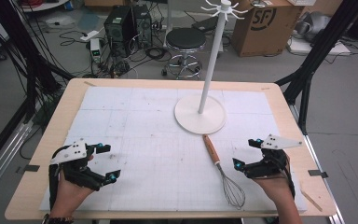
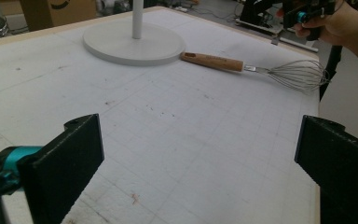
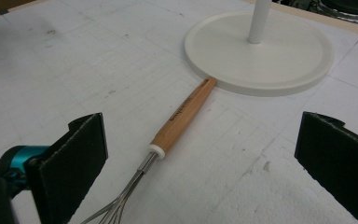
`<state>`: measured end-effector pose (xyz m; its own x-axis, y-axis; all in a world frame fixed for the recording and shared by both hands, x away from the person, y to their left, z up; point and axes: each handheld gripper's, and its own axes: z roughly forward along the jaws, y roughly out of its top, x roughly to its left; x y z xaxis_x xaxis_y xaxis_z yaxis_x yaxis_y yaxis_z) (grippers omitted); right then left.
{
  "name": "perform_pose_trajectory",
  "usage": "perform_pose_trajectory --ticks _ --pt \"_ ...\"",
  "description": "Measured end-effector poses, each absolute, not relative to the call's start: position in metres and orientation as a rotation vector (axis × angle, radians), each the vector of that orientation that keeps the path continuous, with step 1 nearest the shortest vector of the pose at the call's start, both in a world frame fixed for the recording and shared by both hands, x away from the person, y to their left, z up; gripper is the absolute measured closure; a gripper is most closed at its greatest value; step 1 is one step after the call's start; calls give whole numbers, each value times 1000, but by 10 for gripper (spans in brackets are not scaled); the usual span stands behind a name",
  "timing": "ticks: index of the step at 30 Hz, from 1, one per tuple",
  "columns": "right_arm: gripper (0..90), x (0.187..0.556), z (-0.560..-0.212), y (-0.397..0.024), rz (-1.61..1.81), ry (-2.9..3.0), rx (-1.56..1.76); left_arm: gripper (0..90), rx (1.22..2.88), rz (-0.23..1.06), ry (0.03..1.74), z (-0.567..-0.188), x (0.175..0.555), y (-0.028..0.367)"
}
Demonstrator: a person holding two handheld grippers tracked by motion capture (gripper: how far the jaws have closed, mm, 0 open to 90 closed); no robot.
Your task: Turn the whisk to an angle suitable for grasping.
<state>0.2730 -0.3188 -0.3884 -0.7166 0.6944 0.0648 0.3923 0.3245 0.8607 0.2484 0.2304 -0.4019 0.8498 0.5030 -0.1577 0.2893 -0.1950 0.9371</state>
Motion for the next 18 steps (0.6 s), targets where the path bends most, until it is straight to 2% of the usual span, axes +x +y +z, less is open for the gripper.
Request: perform_pose_trajectory --ticks 18 --pt "12 271 -390 -311 1307 2308 965 17 1789 194 594 -404 254 225"
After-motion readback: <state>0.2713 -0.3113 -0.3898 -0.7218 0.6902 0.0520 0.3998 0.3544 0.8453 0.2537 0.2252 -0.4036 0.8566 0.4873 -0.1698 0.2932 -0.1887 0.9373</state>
